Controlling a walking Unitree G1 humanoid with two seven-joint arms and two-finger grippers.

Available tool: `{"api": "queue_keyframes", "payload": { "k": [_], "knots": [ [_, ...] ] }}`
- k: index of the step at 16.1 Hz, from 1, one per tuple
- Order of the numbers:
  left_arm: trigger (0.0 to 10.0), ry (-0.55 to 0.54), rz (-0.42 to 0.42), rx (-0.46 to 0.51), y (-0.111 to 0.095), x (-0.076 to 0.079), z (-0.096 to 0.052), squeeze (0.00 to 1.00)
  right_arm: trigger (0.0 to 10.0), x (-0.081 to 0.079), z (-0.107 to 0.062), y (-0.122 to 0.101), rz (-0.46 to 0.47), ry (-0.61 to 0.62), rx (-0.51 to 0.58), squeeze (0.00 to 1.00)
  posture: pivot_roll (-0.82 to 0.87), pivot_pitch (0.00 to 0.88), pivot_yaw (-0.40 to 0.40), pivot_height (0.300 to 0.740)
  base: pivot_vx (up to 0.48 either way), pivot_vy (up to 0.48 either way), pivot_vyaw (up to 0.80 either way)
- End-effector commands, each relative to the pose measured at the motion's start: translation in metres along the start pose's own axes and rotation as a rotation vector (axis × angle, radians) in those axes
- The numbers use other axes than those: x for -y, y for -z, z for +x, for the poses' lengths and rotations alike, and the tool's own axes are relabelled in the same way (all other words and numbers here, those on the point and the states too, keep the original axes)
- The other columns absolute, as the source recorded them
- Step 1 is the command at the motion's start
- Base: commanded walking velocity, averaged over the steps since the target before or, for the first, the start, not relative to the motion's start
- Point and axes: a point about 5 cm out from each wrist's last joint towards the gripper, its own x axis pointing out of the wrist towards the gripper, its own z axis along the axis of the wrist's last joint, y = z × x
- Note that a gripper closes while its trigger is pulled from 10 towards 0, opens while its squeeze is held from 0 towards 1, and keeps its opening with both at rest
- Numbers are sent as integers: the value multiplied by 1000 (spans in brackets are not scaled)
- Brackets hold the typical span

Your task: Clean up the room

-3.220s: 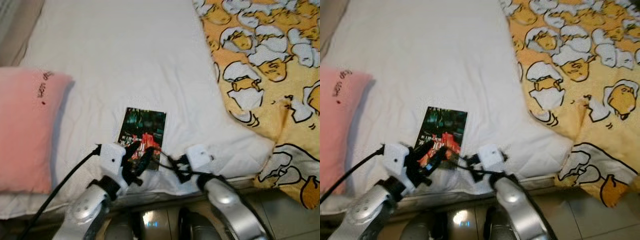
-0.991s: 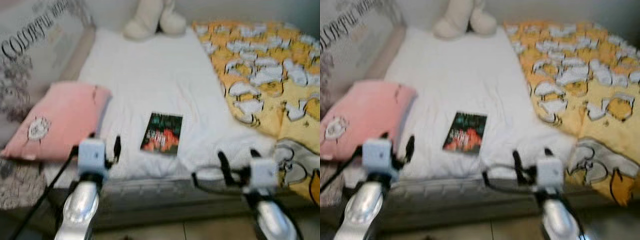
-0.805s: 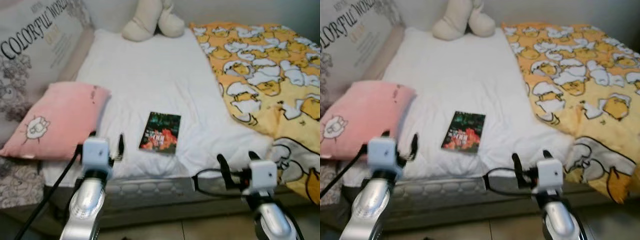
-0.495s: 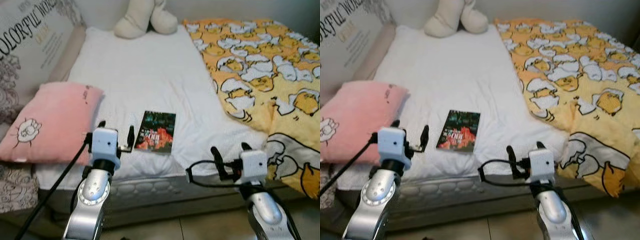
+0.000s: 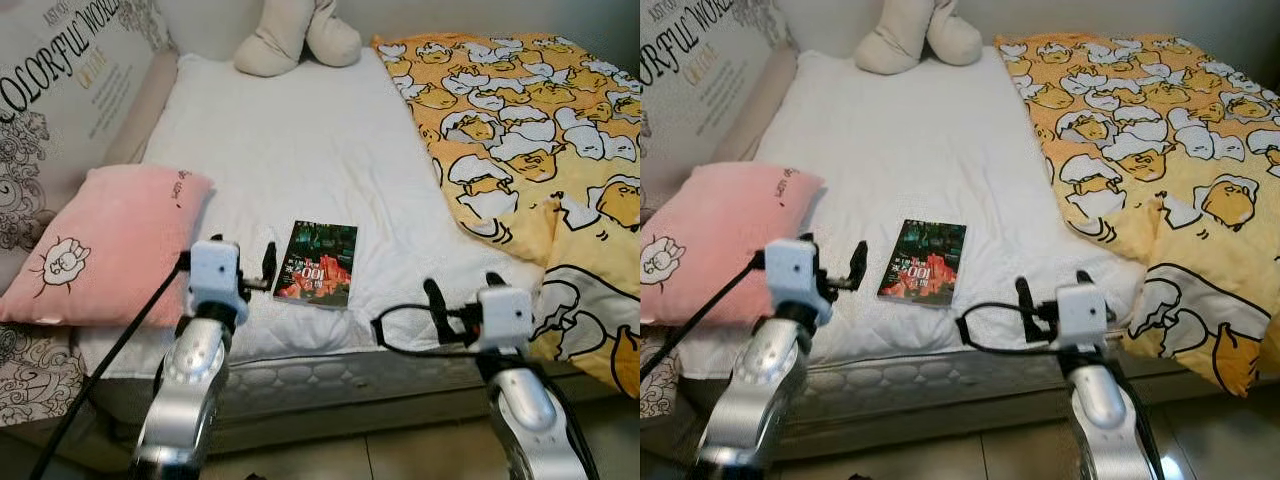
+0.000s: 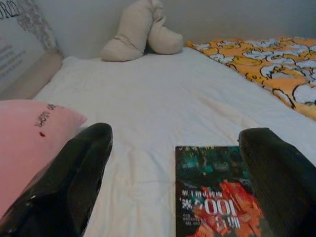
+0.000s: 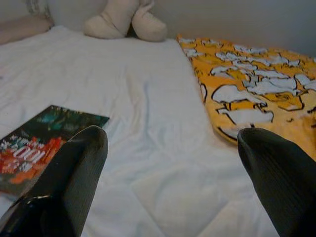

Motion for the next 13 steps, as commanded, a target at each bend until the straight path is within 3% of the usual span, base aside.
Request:
{"api": "queue_keyframes", "payload": {
  "k": [1, 8, 11, 13],
  "knots": [
    [10000, -6, -7, -18, 2, -4, 5, 0, 10000, -5, 3, 3, 6, -12, -15, 0, -178, 0, 79, 740, 330, -345, 0],
    [10000, 47, -55, 2, -2, 11, 13, 0, 10000, -9, 4, 5, 7, -21, -17, 0, -201, 0, 92, 740, 375, -295, 0],
    [10000, -11, -105, -19, 0, 7, 18, 0, 10000, -9, 6, 6, -2, -32, -21, 0, -204, 0, 90, 740, 382, -285, 0],
    [10000, -104, -171, -51, 4, -3, 22, 0, 10000, -8, 7, 5, -7, -46, -22, 0, -202, 0, 76, 740, 471, 0, 0]
  ]
}}
